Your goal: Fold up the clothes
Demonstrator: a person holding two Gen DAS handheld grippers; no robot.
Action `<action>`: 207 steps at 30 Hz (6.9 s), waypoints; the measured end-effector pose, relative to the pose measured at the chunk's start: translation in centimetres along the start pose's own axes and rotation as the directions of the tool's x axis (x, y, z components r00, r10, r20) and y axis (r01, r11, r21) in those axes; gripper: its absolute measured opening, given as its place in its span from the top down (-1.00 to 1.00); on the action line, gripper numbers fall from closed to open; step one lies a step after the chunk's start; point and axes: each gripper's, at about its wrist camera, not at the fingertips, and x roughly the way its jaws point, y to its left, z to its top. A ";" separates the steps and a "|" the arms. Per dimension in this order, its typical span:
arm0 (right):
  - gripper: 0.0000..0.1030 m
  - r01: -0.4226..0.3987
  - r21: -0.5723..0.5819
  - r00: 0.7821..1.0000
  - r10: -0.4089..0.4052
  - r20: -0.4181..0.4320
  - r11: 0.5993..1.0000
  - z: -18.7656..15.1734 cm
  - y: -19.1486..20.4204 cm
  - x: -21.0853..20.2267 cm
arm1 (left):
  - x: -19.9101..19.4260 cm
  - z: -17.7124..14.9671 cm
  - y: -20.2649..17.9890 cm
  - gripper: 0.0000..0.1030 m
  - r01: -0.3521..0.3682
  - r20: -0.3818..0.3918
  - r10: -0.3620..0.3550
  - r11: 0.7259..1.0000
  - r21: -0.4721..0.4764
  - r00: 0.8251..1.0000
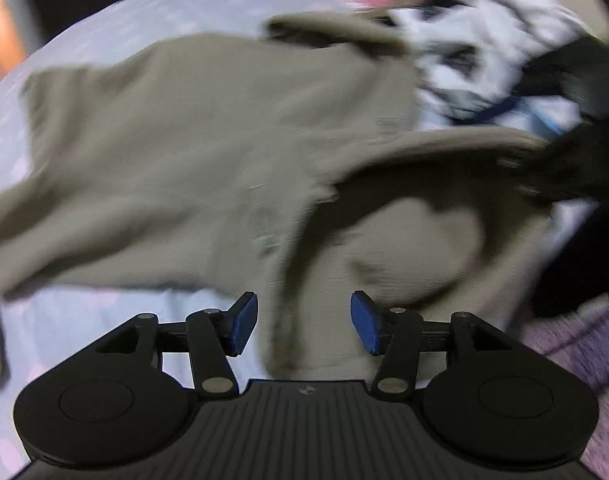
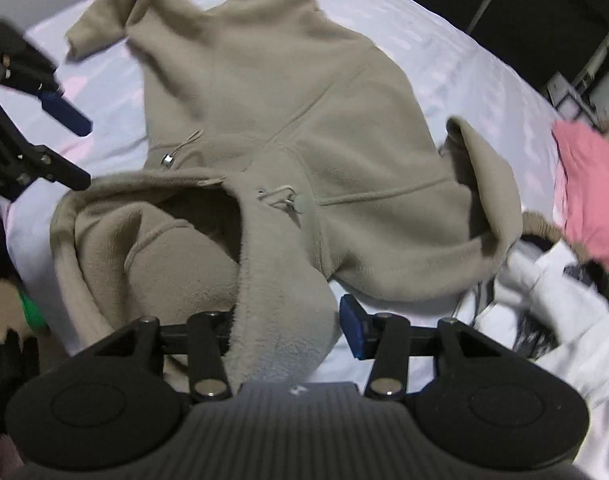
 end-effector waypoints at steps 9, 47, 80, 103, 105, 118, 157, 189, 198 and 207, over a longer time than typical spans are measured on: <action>-0.24 -0.010 0.073 0.997 0.015 -0.074 0.997 0.0 -1.6 -0.3 | 3.0 -0.5 -5.9 -0.05 0.134 0.005 -0.141 0.949 0.286 0.990; 0.64 -0.704 0.002 0.569 0.566 -0.596 0.710 1.9 7.8 14.7 | 0.5 2.5 -2.7 0.79 0.486 -0.019 -0.490 0.856 0.175 0.871; -0.05 -0.213 0.216 0.966 0.239 -0.101 0.953 0.0 -2.9 12.6 | 14.7 1.0 -0.9 0.66 0.284 -0.116 -0.282 0.959 0.005 0.952; 0.13 -0.156 0.608 0.987 0.139 0.075 0.778 -3.1 -11.6 6.1 | 9.2 1.6 1.2 -0.08 0.230 0.031 -0.229 0.972 -0.049 0.973; 0.13 -0.137 0.618 0.991 0.108 0.083 0.774 -3.3 -11.6 5.3 | 7.4 1.5 2.5 -0.08 0.193 0.076 -0.186 0.977 -0.090 0.980; 0.12 -0.138 0.388 0.989 0.144 0.014 0.911 -2.1 -2.2 5.9 | 9.9 -1.3 5.9 0.09 -0.052 -0.160 0.004 0.952 -0.301 0.987; 0.02 -0.141 0.845 0.987 0.137 0.081 0.516 -3.6 -19.4 11.1 | 10.7 -6.7 24.5 -0.09 0.065 0.083 0.041 0.339 -0.938 0.996; 0.82 -0.218 0.892 0.968 0.202 0.147 0.397 -4.9 -17.1 8.5 | 3.4 -7.9 19.3 0.91 -0.050 0.088 0.310 0.410 -0.911 0.947; 0.73 -0.123 0.848 0.971 0.237 -0.004 0.516 -5.7 -13.9 11.4 | 7.3 -7.3 19.0 0.69 -0.200 -0.079 0.260 0.479 -0.855 0.962; 0.13 0.080 0.665 0.997 -0.062 -0.050 0.742 -1.0 -15.4 5.3 | 2.9 -2.4 20.4 0.09 -0.231 -0.073 0.290 0.562 -0.794 0.954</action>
